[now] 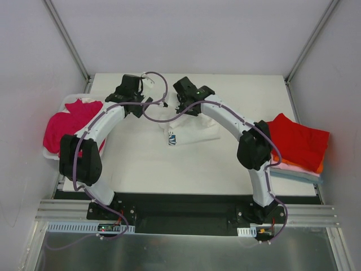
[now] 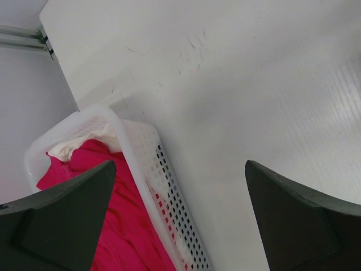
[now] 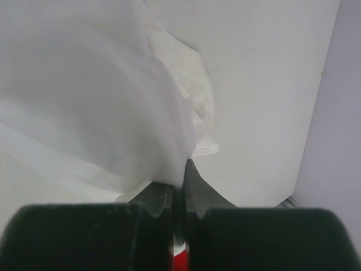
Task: Fold and stack the t-shirts
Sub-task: Fold the long partially folded tshirt into a neat square
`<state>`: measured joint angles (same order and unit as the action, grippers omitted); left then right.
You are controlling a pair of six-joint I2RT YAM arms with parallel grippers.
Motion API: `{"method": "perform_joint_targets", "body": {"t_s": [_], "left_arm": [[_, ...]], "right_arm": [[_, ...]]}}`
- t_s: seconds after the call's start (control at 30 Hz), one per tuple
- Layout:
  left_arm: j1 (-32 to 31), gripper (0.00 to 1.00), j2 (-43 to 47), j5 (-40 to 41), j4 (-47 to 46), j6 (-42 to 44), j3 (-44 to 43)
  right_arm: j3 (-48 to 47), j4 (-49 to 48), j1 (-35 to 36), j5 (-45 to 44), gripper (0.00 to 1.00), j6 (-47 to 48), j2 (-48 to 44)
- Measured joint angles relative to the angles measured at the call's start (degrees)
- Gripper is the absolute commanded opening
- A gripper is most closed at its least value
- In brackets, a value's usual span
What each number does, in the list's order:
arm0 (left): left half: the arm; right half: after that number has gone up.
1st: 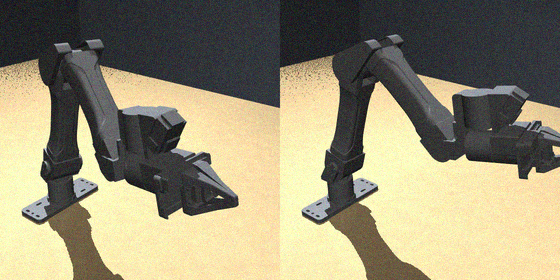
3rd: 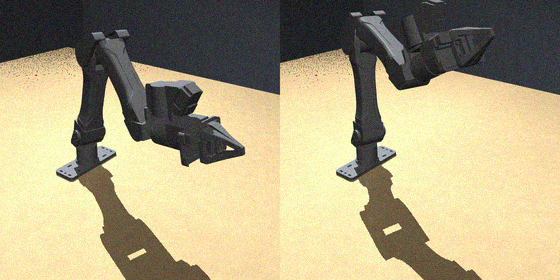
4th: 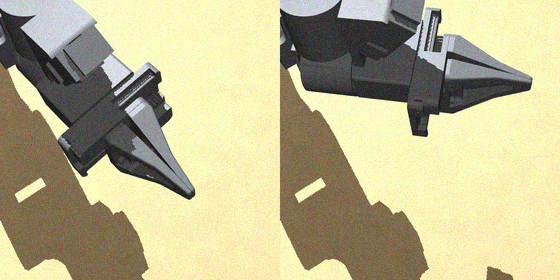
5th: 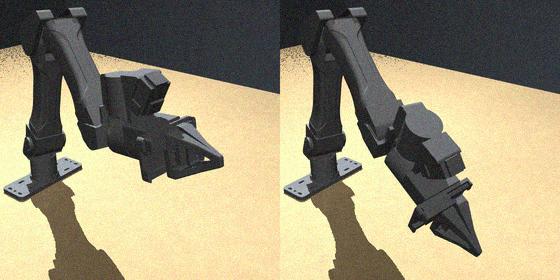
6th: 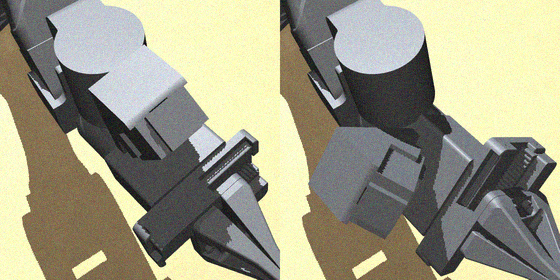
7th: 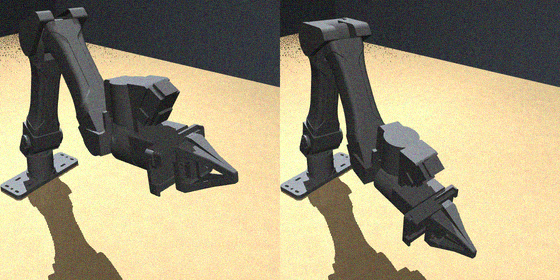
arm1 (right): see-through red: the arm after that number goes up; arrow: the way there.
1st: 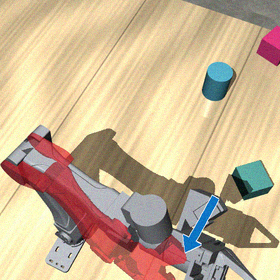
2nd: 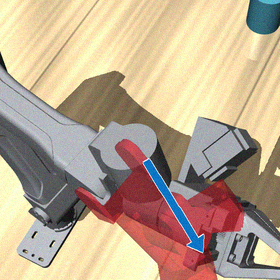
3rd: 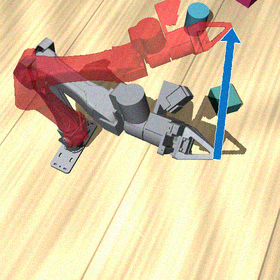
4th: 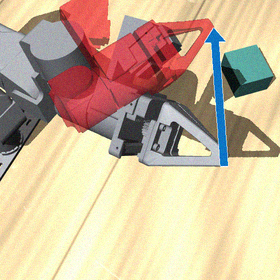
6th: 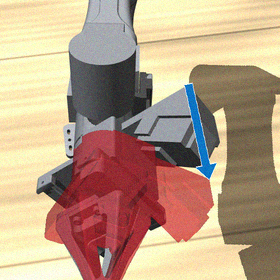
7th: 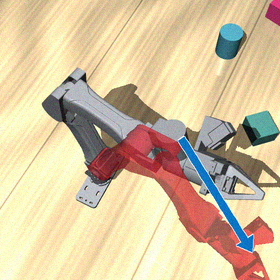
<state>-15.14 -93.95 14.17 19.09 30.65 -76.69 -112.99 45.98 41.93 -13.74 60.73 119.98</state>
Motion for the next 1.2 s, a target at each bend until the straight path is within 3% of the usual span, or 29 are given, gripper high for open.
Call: {"method": "perform_joint_targets", "body": {"t_s": [0.37,0.7,0.87,0.9,1.0,1.2], "left_arm": [[0.2,0.99,-0.7,0.1,-0.4,0.0,-0.7],[0.2,0.99,-0.7,0.8,-0.4,0.0,-0.8],[0.2,0.99,-1.0,1.4,-0.4,0.0,-1.3],[0.2,0.99,-1.1,1.4,-0.5,0.0,-1.4],[0.2,0.99,-1.6,1.4,-0.4,0.0,-1.5],[0.2,0.99,-1.7,1.4,-0.4,0.0,-1.5]], "right_arm": [[-0.8,-5.6,-0.6,-0.2,0.04,3.3,5.6],[-1.2,-11.9,-0.8,-2.8,0.13,6.5,7.3],[-2.9,-14.8,-0.8,-4.8,0.27,8.3,7.5],[-3.2,-15.4,-0.8,-5.1,0.39,8.6,7.5],[-3.5,-17.7,-0.8,-6.2,0.53,9.8,7.6],[-3.8,-21.4,-0.8,-8.4,0.62,11.5,8.9]]}}
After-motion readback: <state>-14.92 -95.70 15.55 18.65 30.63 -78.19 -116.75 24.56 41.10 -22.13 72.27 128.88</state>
